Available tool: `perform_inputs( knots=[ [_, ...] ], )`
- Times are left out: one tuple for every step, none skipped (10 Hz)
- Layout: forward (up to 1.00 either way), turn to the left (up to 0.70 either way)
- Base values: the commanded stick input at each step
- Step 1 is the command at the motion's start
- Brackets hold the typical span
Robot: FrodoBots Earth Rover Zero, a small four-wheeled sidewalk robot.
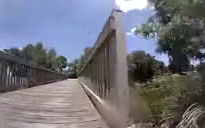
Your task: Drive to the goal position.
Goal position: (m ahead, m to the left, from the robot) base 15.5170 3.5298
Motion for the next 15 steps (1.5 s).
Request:
perform_inputs(
  knots=[
    [-0.85,0.0],
    [-0.85,0.0],
    [-0.85,0.0],
    [-0.85,0.0],
    [-0.85,0.0],
    [-0.85,0.0],
    [-0.85,0.0],
    [-0.85,0.0],
    [-0.85,0.0],
    [-0.85,0.0],
    [-0.85,0.0],
    [-0.85,0.0],
    [-0.85,0.0],
    [-0.85,0.0],
    [-0.85,0.0]
  ],
)
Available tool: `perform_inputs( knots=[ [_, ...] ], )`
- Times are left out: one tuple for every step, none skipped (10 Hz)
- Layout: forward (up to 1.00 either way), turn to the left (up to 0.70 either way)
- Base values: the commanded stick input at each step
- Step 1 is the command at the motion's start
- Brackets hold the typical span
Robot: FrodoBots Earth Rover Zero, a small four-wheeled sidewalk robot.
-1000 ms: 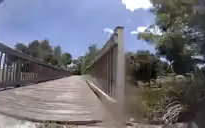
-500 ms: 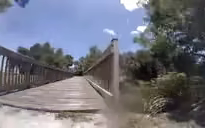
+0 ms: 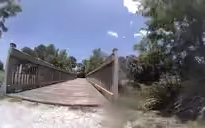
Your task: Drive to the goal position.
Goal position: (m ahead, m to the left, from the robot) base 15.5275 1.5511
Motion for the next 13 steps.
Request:
perform_inputs(
  knots=[
    [-0.69,0.0],
    [-0.12,0.0],
    [0.0,0.0],
    [0.0,0.0],
    [0.0,0.38],
    [0.0,0.8],
    [0.03,0.83],
    [0.17,0.75],
    [0.31,0.66],
    [0.45,0.58],
    [0.59,0.49],
    [0.74,0.41],
    [0.85,0.34]
  ],
)
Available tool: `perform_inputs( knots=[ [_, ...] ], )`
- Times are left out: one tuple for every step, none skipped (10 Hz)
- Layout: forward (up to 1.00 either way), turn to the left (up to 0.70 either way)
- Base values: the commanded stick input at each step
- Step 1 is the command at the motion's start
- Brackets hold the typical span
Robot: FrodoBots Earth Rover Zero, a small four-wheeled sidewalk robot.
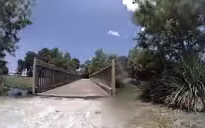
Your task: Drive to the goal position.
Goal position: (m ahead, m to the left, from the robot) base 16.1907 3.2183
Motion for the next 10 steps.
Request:
perform_inputs(
  knots=[
    [0.85,0.34],
    [0.85,0.34],
    [0.85,0.34],
    [0.85,0.34],
    [0.85,0.34],
    [0.85,0.34],
    [0.85,0.34],
    [0.85,0.34],
    [0.85,0.34],
    [0.85,0.34]
  ],
)
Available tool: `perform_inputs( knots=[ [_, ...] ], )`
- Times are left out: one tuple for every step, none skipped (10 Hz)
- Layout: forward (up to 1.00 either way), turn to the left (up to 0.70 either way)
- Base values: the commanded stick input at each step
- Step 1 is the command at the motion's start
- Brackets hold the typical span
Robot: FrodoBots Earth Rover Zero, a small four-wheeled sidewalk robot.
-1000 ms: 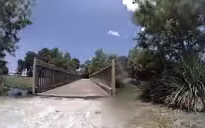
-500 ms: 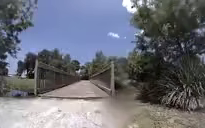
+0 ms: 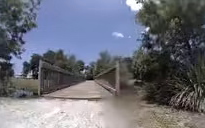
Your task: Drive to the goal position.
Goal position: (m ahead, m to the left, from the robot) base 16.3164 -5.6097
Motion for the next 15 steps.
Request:
perform_inputs(
  knots=[
    [0.85,0.34],
    [0.85,0.34],
    [0.85,0.34],
    [0.85,0.34],
    [0.85,0.26],
    [0.85,0.0],
    [0.85,0.0],
    [0.85,-0.19],
    [0.85,-0.3],
    [0.85,-0.34],
    [0.85,-0.34],
    [0.85,-0.34],
    [0.85,-0.34],
    [0.85,-0.34],
    [0.85,-0.34]
  ],
)
